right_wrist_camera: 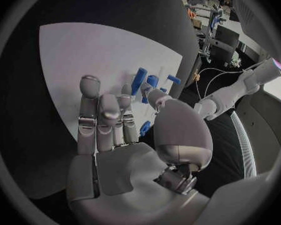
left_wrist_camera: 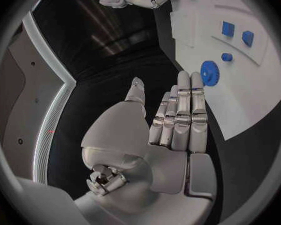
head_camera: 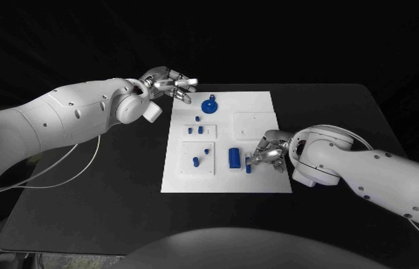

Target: Assemble the parts on the task board

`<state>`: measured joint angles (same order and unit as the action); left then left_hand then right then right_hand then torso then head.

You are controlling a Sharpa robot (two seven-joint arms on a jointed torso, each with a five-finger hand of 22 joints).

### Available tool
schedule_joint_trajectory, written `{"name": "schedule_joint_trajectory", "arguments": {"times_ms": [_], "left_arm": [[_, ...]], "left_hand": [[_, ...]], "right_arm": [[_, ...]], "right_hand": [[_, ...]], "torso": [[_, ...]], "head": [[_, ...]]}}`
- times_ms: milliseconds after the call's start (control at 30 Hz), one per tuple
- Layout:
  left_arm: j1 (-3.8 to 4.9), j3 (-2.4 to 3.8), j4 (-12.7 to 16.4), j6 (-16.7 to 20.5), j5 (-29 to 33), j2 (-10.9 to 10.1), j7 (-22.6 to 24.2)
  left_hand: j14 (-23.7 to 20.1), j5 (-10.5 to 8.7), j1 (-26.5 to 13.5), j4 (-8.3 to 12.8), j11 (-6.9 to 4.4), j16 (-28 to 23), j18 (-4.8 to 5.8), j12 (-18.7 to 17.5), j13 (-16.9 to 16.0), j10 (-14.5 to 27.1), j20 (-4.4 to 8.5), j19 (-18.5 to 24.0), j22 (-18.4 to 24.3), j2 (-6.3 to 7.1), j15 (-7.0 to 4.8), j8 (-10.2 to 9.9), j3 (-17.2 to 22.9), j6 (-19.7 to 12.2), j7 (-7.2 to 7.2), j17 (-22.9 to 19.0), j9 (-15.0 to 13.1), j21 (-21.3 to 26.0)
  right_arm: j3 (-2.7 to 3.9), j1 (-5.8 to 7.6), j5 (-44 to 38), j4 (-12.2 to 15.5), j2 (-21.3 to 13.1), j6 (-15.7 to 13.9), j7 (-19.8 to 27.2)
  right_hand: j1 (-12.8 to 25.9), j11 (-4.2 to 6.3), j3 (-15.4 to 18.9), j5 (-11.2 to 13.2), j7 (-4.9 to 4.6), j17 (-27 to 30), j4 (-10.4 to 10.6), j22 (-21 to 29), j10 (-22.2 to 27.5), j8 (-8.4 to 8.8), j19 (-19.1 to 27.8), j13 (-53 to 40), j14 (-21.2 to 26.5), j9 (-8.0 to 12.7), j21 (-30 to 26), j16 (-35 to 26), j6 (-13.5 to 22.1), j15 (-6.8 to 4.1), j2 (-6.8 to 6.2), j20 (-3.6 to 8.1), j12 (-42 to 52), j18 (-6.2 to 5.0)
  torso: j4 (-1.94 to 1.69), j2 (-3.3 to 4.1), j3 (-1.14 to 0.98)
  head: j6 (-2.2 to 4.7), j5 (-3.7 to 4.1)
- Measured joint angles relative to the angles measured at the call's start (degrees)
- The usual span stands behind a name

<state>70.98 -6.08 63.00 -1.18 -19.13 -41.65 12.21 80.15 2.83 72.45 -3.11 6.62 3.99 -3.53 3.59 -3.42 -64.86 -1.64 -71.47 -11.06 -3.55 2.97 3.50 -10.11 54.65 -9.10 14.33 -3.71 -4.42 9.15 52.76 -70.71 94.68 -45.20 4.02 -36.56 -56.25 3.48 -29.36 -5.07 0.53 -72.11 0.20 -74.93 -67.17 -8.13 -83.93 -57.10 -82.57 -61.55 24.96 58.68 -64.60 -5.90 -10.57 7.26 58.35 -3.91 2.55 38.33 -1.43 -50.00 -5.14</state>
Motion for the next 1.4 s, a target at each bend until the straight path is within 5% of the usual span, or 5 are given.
{"name": "schedule_joint_trajectory", "arguments": {"times_ms": [567,833,967,1067,1400], "left_arm": [[-0.02,-0.05,-0.04,-0.04,0.00,0.05,-0.02],[-0.03,-0.06,-0.04,-0.05,0.00,-0.01,-0.02],[-0.03,-0.06,-0.04,-0.05,0.00,-0.03,-0.02],[-0.03,-0.06,-0.04,-0.05,0.00,-0.04,-0.02],[-0.03,-0.07,-0.01,-0.05,0.00,-0.08,-0.02]], "left_hand": [[0.00,0.00,0.00,0.00,0.00,0.00,0.00,0.00,0.00,0.00,0.00,0.00,0.00,0.00,0.00,0.00,0.00,0.00,0.00,0.00,0.00,0.00],[0.00,0.00,0.00,0.00,0.00,0.00,0.00,0.00,0.00,0.00,0.00,0.00,-0.01,0.00,0.00,0.00,0.00,0.00,0.00,0.01,0.00,0.00],[0.00,0.00,0.00,0.00,0.00,0.00,0.00,0.00,0.00,0.00,0.00,0.00,-0.01,0.00,0.00,0.00,0.00,0.00,0.00,0.01,0.00,0.00],[0.00,0.00,0.00,0.00,0.00,0.00,0.00,0.00,0.00,0.00,0.00,0.00,-0.01,0.00,0.00,0.00,0.00,0.00,0.00,0.01,0.00,0.00],[0.00,0.00,0.00,0.00,0.00,0.00,0.00,0.00,0.00,0.00,0.00,0.00,-0.01,0.00,0.00,0.00,0.00,0.00,0.00,0.01,0.00,0.00]], "right_arm": [[0.00,0.00,0.34,-0.23,0.12,-0.04,0.01],[0.00,-0.11,0.52,0.55,-1.09,0.03,0.81],[0.02,-0.48,0.92,1.70,-2.20,0.08,1.66],[0.03,-0.72,1.25,2.43,-2.98,0.23,2.21],[0.04,-1.36,1.69,3.12,-4.22,1.78,2.98]], "right_hand": [[-1.02,0.00,-1.21,1.01,-0.08,-0.01,-0.08,0.01,0.00,-0.01,0.00,-0.08,0.00,-0.08,0.44,0.00,-0.07,0.00,-0.22,0.00,0.20,0.00],[-1.74,-0.19,4.84,2.19,-0.22,-0.17,1.59,0.01,-0.44,-0.30,0.00,-0.45,0.00,-0.51,0.76,0.00,-0.61,0.00,-0.38,0.00,0.40,0.00],[-4.19,-0.20,10.97,2.19,-0.41,-0.44,5.17,0.01,-0.63,-0.51,0.00,-0.68,0.00,-1.25,1.21,0.00,-0.81,0.00,-0.50,0.00,0.40,0.00],[-5.16,-0.20,12.22,2.19,-0.41,-0.53,6.64,0.01,-0.63,-0.51,0.00,-0.77,0.00,-1.45,1.21,0.00,-0.81,0.00,-1.02,0.00,0.40,0.00],[-9.51,-0.19,14.02,2.19,-0.44,-0.93,4.60,0.02,-1.03,-0.51,0.00,-1.22,0.00,-1.59,1.86,0.00,-1.19,0.00,0.02,0.00,0.40,0.00]], "torso": [[-0.06,0.00,0.09],[-0.07,0.01,0.03],[-0.04,0.01,0.01],[0.02,0.00,0.01],[0.03,-0.01,-0.01]], "head": [[0.00,0.22],[0.00,0.07],[0.00,0.07],[0.00,0.04],[0.00,0.20]]}}
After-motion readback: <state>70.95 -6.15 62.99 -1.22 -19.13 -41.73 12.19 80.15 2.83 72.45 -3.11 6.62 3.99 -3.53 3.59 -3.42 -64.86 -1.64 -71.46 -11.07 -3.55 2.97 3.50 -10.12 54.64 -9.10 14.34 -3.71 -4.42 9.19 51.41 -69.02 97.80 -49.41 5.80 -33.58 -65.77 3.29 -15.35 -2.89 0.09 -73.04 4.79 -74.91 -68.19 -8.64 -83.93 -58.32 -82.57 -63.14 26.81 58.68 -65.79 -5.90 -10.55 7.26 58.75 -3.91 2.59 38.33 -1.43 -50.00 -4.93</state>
